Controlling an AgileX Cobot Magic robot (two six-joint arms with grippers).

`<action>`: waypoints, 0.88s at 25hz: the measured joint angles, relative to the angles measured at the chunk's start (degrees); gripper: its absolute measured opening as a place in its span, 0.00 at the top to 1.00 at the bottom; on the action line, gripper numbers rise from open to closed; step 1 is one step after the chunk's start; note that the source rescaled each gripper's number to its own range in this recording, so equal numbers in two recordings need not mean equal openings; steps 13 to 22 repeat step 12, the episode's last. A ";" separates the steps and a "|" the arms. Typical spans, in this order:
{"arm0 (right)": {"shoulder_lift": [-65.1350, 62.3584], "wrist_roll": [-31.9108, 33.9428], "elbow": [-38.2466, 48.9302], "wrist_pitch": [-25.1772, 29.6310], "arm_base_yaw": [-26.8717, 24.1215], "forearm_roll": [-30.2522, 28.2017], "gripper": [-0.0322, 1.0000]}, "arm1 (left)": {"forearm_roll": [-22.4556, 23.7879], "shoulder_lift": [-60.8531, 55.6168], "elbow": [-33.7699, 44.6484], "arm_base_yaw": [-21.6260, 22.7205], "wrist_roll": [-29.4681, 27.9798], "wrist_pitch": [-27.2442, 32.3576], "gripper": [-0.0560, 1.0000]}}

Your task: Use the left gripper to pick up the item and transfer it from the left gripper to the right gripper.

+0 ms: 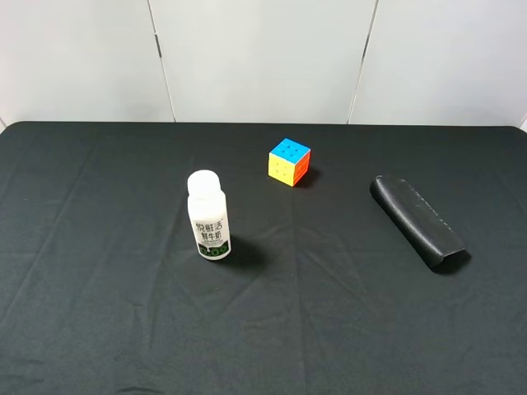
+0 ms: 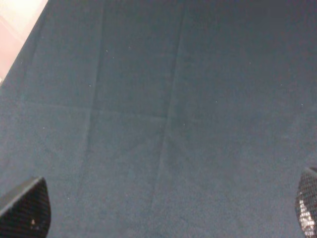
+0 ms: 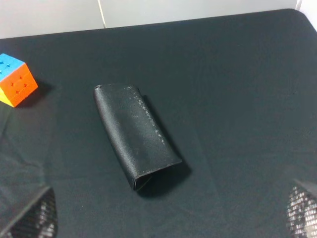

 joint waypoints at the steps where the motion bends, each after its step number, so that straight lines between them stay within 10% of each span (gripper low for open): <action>1: 0.00 0.00 0.00 0.00 0.00 0.00 0.00 | 0.00 0.00 0.00 0.00 0.00 0.00 0.02; 22: 0.00 0.00 0.00 0.06 0.00 0.00 0.00 | 0.00 0.00 0.00 0.00 0.00 0.00 0.02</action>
